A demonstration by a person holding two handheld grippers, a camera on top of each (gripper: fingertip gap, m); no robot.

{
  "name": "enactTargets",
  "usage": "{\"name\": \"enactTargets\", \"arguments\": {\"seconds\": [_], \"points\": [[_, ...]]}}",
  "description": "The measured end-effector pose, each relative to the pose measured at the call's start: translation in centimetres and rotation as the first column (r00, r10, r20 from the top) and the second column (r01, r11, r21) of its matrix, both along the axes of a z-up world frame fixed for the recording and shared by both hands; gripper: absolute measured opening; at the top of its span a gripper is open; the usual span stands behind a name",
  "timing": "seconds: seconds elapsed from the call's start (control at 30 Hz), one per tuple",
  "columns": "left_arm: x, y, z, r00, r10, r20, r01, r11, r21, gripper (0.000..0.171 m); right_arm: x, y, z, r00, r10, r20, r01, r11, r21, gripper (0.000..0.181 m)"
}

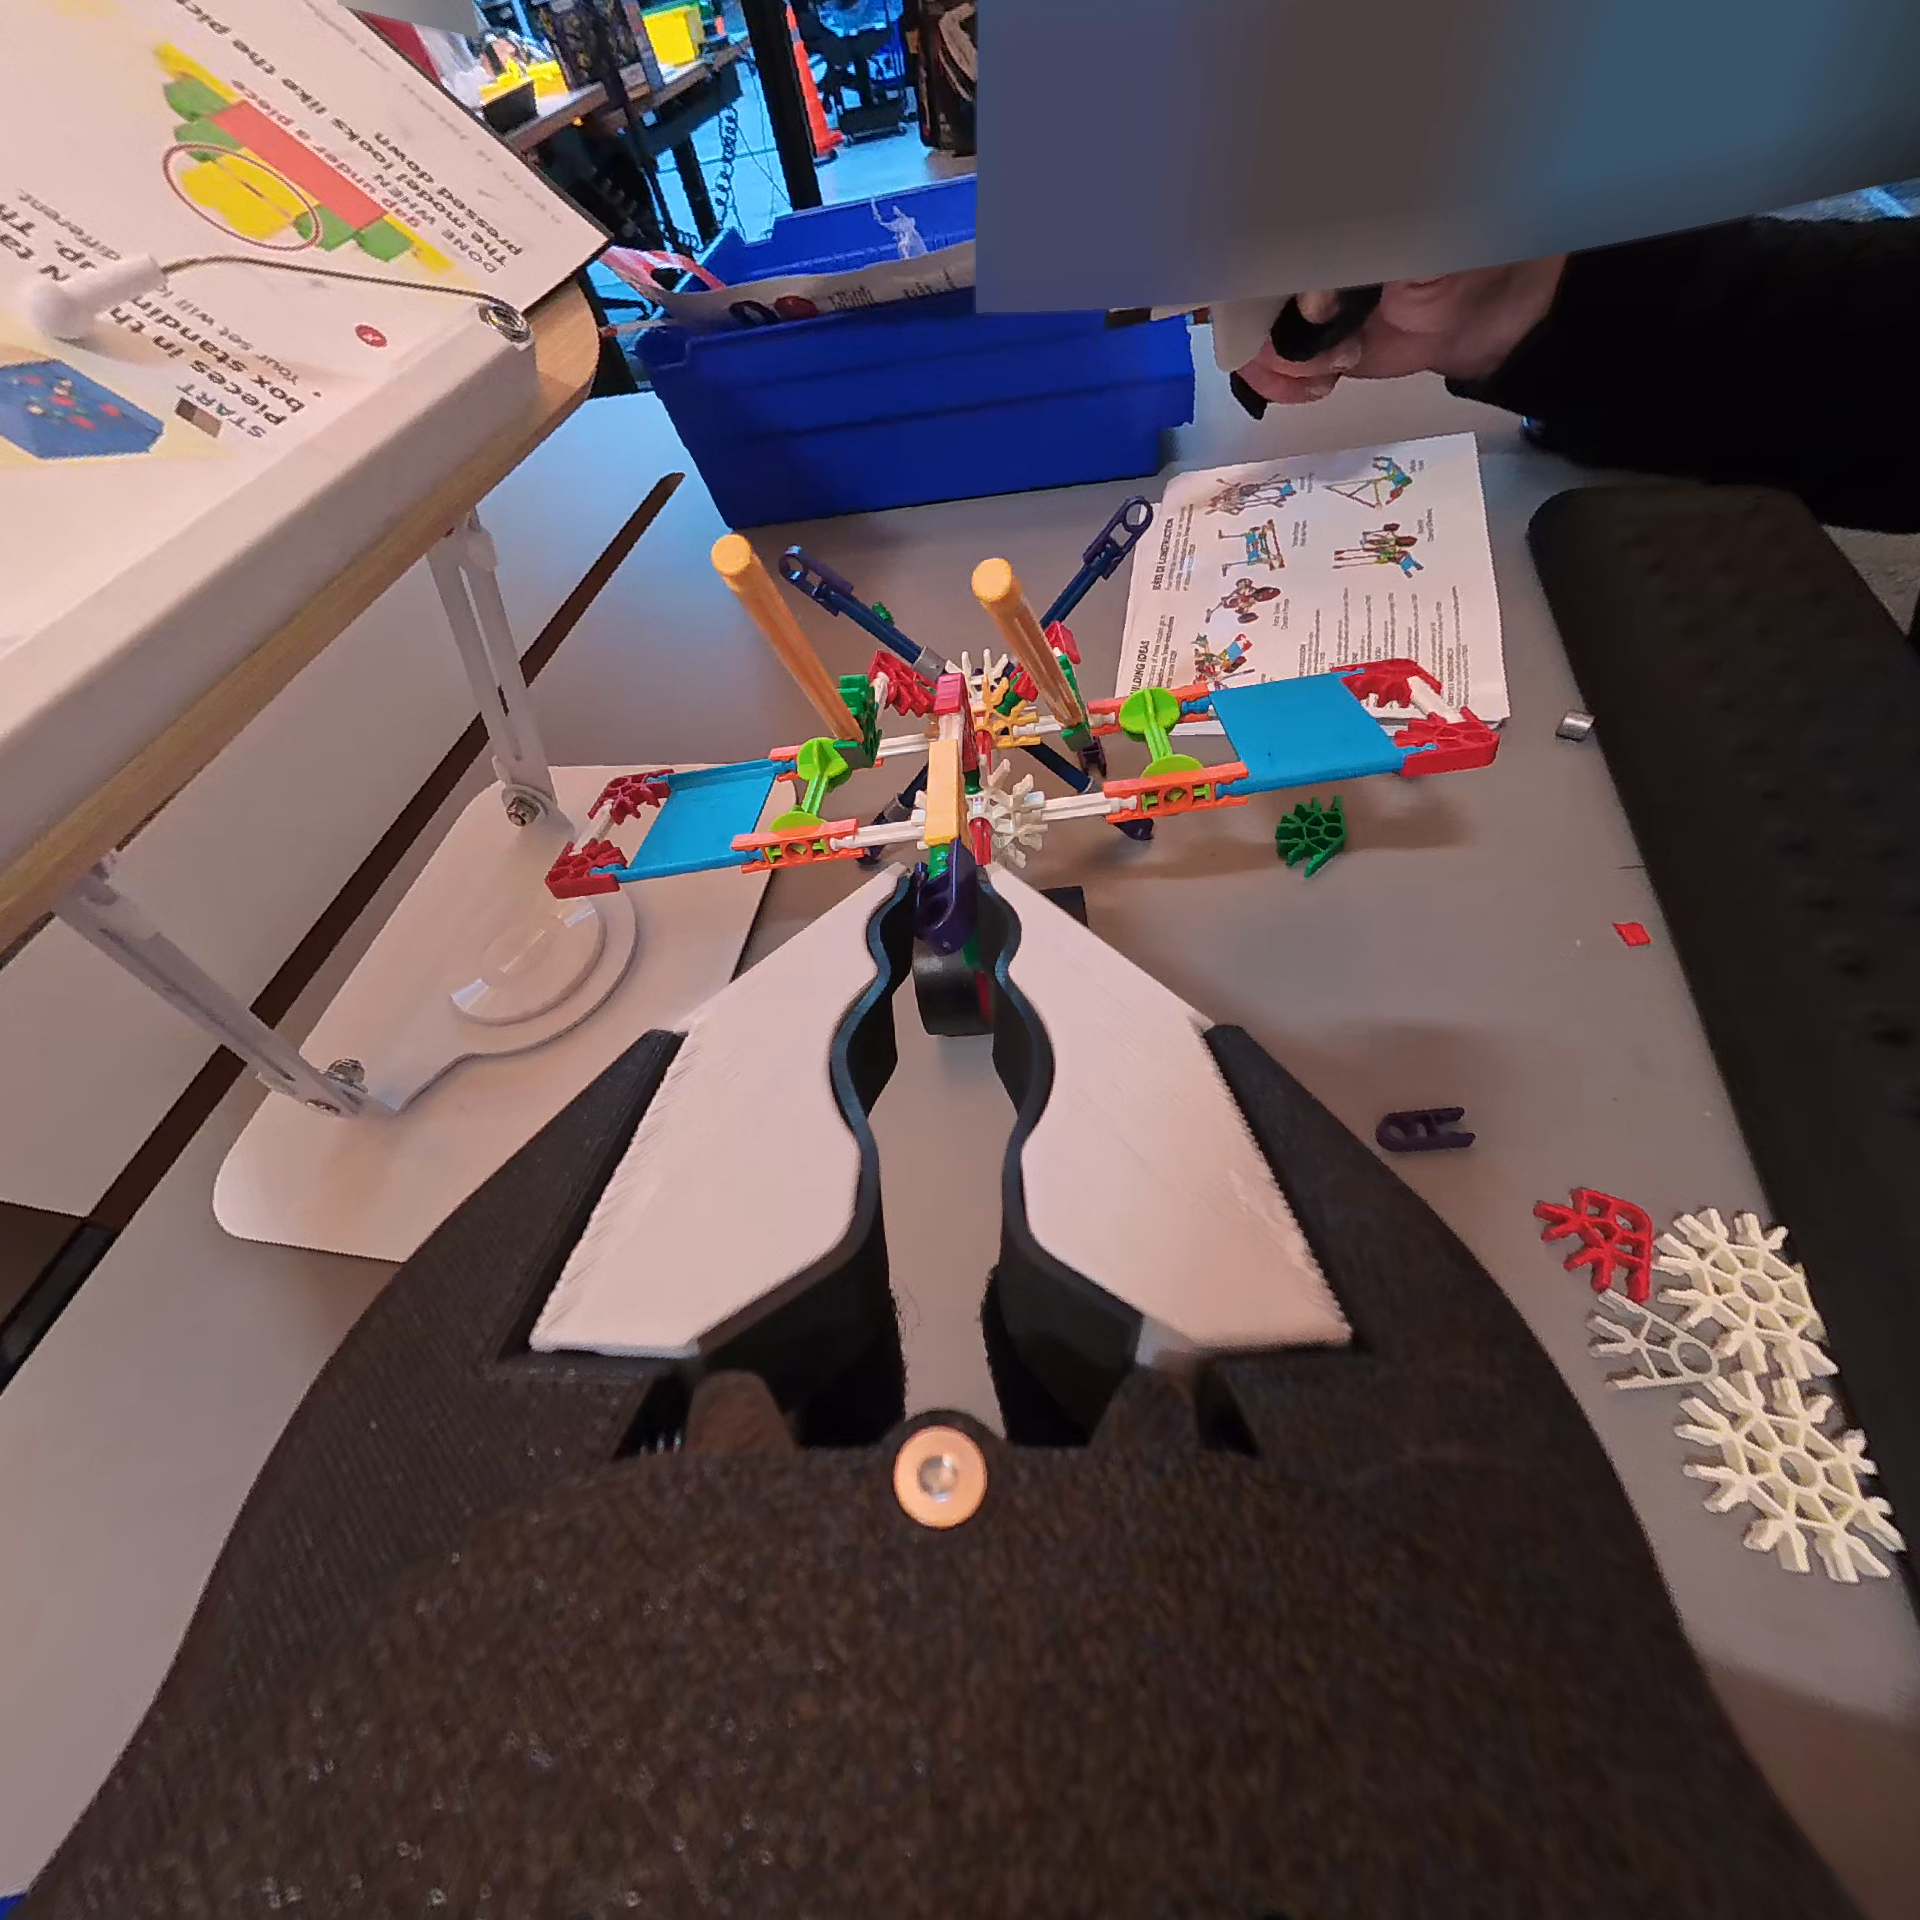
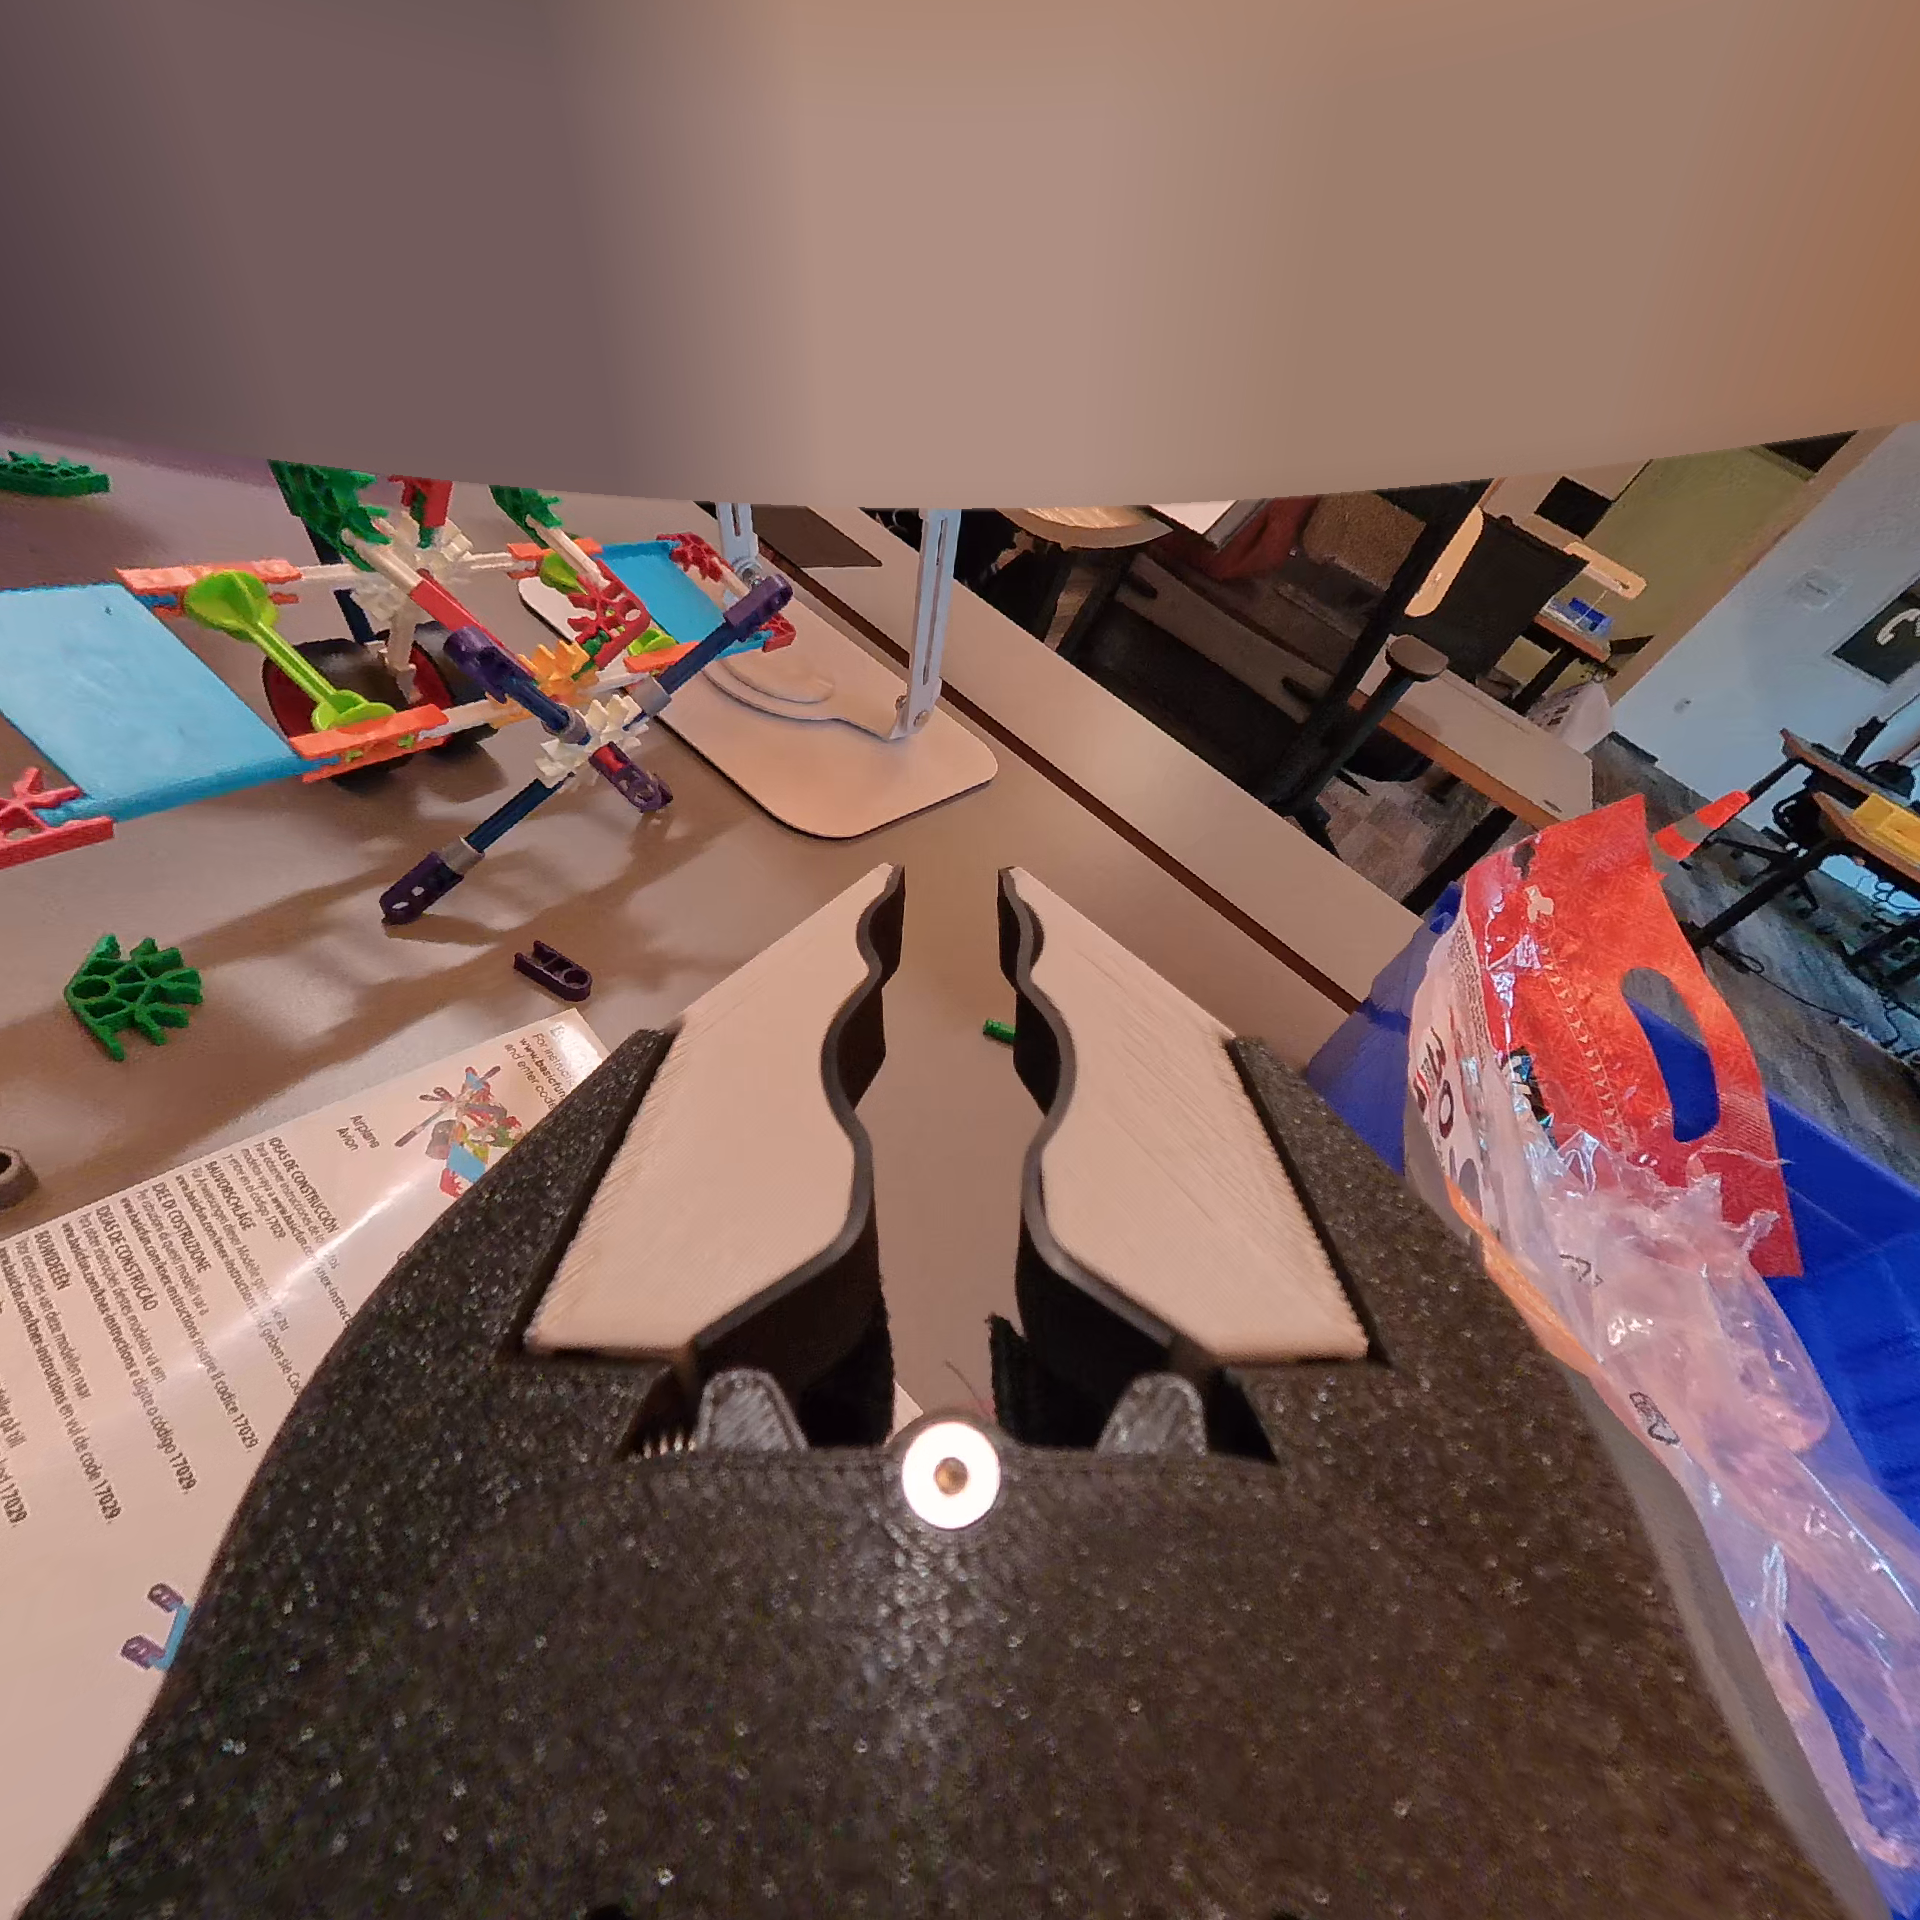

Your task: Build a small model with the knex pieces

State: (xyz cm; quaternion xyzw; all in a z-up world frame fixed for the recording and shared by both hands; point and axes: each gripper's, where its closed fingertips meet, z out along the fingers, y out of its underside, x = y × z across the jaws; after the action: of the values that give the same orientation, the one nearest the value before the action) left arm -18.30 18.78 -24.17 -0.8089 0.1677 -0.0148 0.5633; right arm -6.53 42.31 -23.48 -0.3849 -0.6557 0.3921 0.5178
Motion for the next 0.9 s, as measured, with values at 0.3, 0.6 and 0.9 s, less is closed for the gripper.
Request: {"name": "enactTargets", "arguments": {"seconds": [0.3,0.6,0.9], "points": [[0.41,0.07,-0.49,1.0,-0.021,0.017,0.022,0.999,-0.026,0.016,0.03,0.05,0.07,1.0,-0.002,-0.002,0.002,1.0,0.002,0.018],[0.29,0.12,-0.41,1.0,-0.016,0.024,0.016,1.0,-0.023,0.016,0.04,0.1,0.1,1.0,-0.002,-0.003,0.002,1.0,0.003,0.018],[0.35,0.16,-0.48,1.0,-0.019,0.022,0.019,0.999,-0.026,0.014,0.05,0.11,0.15,1.0,-0.003,-0.005,0.003,1.0,0.005,0.018]]}}
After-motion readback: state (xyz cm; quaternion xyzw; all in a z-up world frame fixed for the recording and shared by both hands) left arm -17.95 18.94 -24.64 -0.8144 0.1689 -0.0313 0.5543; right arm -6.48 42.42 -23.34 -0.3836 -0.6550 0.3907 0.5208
